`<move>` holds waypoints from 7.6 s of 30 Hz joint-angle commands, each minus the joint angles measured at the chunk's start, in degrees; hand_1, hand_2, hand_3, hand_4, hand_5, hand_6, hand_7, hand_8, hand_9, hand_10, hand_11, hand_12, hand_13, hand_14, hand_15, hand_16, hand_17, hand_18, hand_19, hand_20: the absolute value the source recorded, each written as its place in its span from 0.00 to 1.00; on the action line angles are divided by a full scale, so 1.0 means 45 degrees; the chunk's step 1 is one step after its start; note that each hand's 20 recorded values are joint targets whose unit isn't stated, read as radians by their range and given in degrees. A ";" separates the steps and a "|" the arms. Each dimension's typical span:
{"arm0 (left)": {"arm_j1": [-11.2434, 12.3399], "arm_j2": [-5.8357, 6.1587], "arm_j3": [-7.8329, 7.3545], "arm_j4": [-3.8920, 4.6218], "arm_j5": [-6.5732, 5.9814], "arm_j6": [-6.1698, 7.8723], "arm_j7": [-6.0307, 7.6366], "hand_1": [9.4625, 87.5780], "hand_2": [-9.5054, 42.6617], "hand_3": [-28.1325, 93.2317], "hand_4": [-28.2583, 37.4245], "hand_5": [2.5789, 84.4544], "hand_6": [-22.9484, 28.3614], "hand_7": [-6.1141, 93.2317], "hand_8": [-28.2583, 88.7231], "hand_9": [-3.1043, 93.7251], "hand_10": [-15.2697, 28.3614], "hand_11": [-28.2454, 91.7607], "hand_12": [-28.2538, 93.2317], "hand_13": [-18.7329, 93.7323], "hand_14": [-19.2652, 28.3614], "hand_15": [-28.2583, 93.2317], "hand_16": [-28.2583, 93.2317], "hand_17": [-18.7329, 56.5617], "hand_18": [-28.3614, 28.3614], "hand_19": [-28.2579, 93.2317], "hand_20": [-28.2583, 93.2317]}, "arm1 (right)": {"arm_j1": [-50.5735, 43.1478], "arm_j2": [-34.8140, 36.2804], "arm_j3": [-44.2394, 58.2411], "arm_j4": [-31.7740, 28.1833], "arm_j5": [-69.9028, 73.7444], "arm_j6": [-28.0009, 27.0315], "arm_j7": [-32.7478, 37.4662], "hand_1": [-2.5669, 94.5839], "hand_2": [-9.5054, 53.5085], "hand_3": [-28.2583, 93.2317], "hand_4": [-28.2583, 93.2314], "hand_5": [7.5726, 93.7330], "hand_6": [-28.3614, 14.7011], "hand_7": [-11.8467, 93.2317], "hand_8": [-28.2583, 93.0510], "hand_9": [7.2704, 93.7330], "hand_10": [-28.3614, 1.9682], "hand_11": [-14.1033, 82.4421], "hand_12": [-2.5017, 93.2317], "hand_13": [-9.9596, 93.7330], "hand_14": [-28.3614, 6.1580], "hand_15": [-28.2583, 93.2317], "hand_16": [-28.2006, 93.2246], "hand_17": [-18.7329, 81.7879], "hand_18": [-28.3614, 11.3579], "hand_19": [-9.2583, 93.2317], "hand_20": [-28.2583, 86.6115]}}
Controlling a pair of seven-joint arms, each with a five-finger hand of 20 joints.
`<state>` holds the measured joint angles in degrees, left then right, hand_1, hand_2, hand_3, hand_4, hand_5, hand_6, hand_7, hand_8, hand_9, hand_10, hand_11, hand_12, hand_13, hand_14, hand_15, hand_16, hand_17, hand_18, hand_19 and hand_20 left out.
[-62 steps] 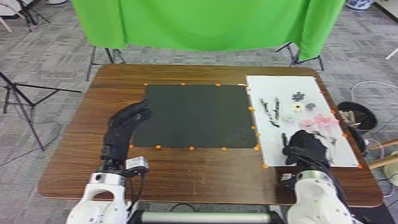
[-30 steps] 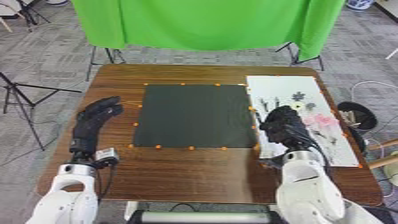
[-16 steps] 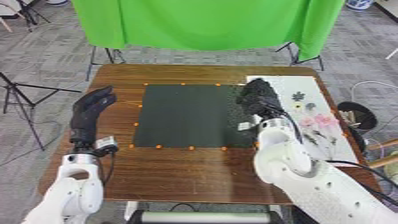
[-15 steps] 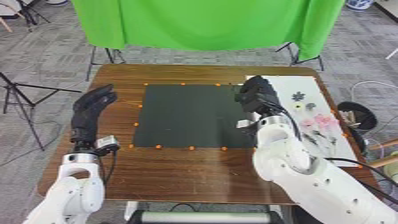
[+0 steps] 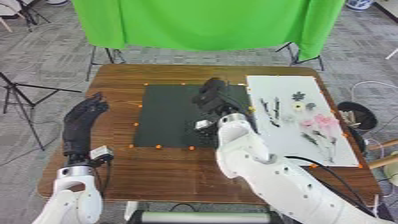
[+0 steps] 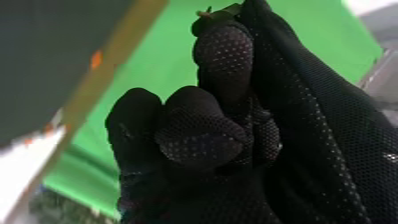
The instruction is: Arrange flowers
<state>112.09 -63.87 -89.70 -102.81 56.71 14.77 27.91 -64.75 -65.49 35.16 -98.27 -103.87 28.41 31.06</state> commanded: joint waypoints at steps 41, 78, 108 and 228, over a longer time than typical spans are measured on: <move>0.0257 -0.0047 0.0503 0.0453 0.0239 -0.1904 -0.0536 0.16 0.08 0.86 0.13 0.55 0.48 0.27 0.17 0.51 0.65 0.43 0.36 0.50 0.75 0.39 0.25 0.33 0.72 0.33 0.36 | 0.1372 -0.1518 -0.3746 0.1536 0.6478 0.3551 0.0132 0.64 0.00 0.73 0.25 0.73 0.56 0.51 0.37 0.93 0.58 0.43 0.53 0.96 0.78 0.71 0.53 0.87 0.56 0.94 0.64; 0.0428 0.0148 -0.0130 0.0210 0.0345 -0.2041 -0.0937 0.17 0.06 0.84 0.14 0.54 0.49 0.25 0.18 0.50 0.65 0.42 0.36 0.50 0.75 0.39 0.25 0.32 0.72 0.33 0.36 | 0.1172 0.0217 -0.2107 -0.0483 0.5377 0.2521 -0.1014 0.67 0.00 0.69 0.23 0.71 0.57 0.52 0.34 0.94 0.61 0.36 0.47 0.98 0.77 0.60 0.52 0.90 0.59 0.81 0.65; 0.1299 0.0285 -0.0758 -0.0382 0.0645 -0.1470 -0.0964 0.20 0.01 0.83 0.16 0.54 0.48 0.26 0.18 0.50 0.65 0.43 0.36 0.50 0.75 0.39 0.25 0.32 0.72 0.33 0.36 | -0.8567 0.8342 1.1872 -0.6059 -0.1141 -1.0372 0.1666 0.41 0.00 0.23 0.15 0.34 0.34 0.10 0.18 0.35 0.04 0.17 0.11 0.73 0.28 0.47 0.47 0.56 0.12 0.79 0.65; 0.1320 0.0596 -0.1018 -0.0587 0.0833 -0.2566 -0.2309 0.20 0.05 0.82 0.17 0.52 0.49 0.24 0.18 0.47 0.64 0.41 0.36 0.48 0.76 0.38 0.25 0.31 0.72 0.33 0.35 | -0.0942 0.0970 0.1196 -0.1998 0.1635 -0.5634 0.3833 0.64 0.09 0.67 0.14 0.87 0.51 0.37 0.40 1.00 0.51 0.55 0.16 1.00 0.78 0.73 0.34 0.97 0.62 0.92 0.55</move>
<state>117.70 -61.20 -94.37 -105.30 59.99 4.44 18.37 -69.07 -60.25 41.31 -107.56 -100.10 1.12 49.17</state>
